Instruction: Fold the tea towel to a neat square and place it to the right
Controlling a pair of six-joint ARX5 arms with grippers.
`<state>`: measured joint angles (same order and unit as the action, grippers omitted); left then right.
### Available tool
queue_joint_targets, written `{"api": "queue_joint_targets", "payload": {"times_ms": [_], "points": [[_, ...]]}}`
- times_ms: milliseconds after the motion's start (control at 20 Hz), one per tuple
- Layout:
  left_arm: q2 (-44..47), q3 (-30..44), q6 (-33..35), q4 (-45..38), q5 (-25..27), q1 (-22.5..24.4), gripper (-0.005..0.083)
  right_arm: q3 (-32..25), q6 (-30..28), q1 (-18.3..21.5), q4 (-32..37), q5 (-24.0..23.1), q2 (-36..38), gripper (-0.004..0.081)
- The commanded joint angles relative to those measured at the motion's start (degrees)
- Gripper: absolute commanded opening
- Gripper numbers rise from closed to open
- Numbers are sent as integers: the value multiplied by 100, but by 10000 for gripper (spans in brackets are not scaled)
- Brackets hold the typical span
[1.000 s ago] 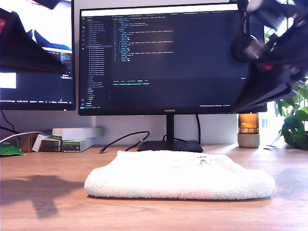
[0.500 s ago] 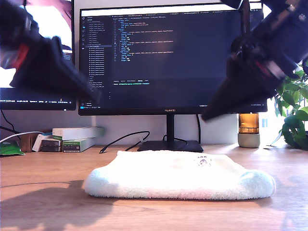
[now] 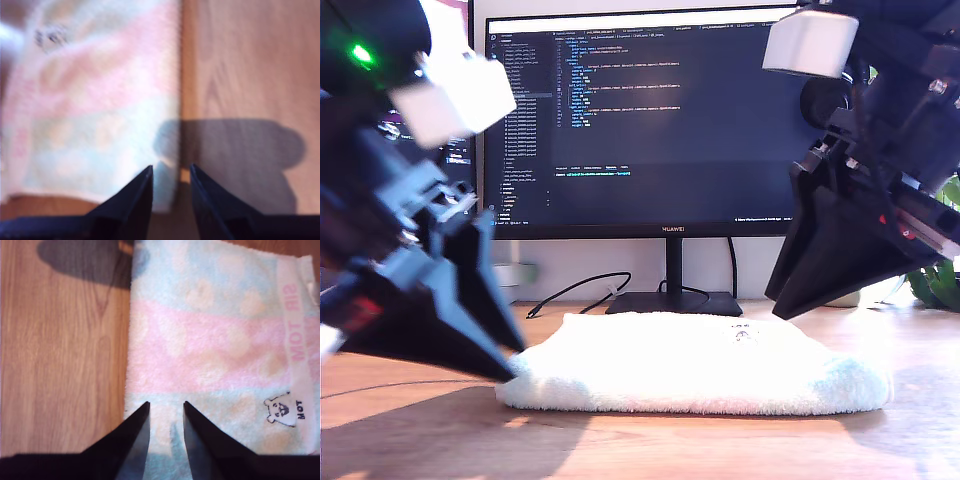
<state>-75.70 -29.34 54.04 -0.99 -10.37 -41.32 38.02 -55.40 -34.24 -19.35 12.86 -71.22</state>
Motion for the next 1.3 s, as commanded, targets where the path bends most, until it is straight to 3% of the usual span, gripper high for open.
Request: {"api": "queue_joint_targets", "payload": {"times_ms": [0, 400, 900, 950, 1000, 1050, 1100, 1250], "points": [[-205, 92, 37, -140, -4, -22, 204, -15, -9, -17, 39, -7, -50, 183], [-756, 92, 44, -686, 90, 11, 204, -13, 13, -17, 219, -50, -50, 183], [-1453, 90, 46, -636, 85, 83, 203, -13, 11, -20, 186, -52, -50, 183], [-1473, 90, 59, -656, 101, 83, 189, -13, 11, -20, 197, -50, -50, 183], [-1473, 90, 59, -660, 94, 81, 130, -13, 11, -20, 195, -50, -50, 183], [-1473, 90, 59, -675, 98, 81, 16, -13, 13, -20, 184, -50, -50, 183], [-1473, 90, 57, -658, 103, 83, -20, -13, 15, -22, 184, -50, -50, 183], [-1471, 85, -79, -636, 146, 83, -19, -13, 24, -26, 164, -44, -50, 188]]}}
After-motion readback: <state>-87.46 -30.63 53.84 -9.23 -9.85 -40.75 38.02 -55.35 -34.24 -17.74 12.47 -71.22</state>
